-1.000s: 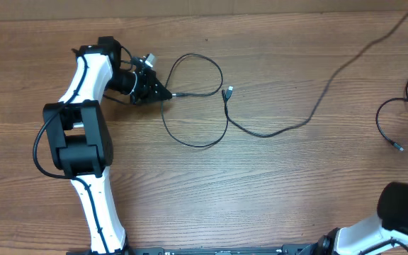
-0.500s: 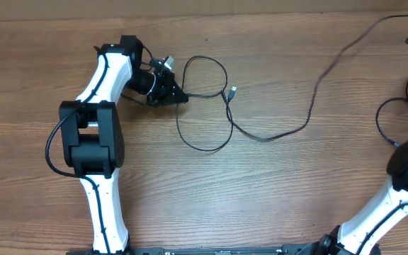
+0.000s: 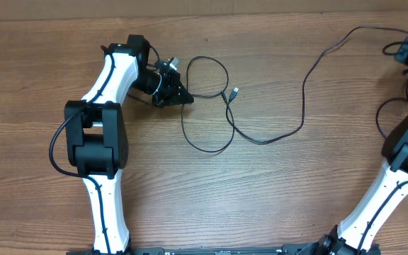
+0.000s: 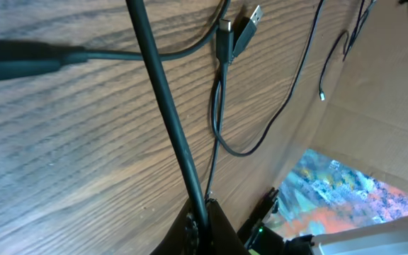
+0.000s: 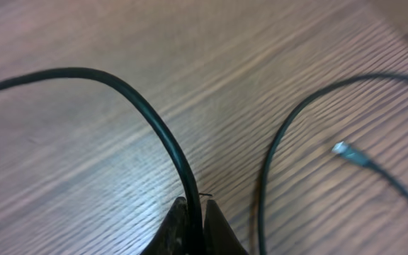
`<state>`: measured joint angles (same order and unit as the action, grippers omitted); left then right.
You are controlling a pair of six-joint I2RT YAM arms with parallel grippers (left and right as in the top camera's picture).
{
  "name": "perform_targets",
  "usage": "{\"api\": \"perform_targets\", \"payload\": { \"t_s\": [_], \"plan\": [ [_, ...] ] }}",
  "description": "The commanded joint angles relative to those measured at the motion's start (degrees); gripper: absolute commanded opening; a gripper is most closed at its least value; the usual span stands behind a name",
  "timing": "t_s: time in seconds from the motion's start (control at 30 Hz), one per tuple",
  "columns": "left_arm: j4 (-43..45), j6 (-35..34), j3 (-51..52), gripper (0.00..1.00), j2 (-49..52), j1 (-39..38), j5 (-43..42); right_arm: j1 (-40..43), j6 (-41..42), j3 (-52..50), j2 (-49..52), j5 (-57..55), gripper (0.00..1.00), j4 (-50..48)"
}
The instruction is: Untangle cables
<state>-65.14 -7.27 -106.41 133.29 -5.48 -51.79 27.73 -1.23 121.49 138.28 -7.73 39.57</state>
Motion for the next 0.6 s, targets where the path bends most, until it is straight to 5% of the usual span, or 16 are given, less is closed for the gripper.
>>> {"api": "perform_targets", "payload": {
  "t_s": [0.0, 0.07, 0.2, 0.57],
  "plan": [
    [0.0, -2.1, -2.4, 0.04, 0.0, -0.6, -0.7, 0.1, 1.0, 0.4, 2.3, 0.3, 0.08, -0.5],
    [0.0, -2.2, -3.0, 0.04, 0.0, -0.6, -0.7, 0.1, 1.4, 0.4, 2.7, 0.5, 0.23, -0.5],
    [0.5, -2.2, -3.8, 0.04, 0.0, -0.7, -0.7, 0.1, 1.4, 0.5, 2.5, 0.5, 1.0, -0.9],
    [2.0, -2.1, -4.0, 0.04, 0.0, -0.7, -0.3, -2.2, 7.2, 0.5, -6.9, 3.1, 1.0, 7.6]
  ]
}}
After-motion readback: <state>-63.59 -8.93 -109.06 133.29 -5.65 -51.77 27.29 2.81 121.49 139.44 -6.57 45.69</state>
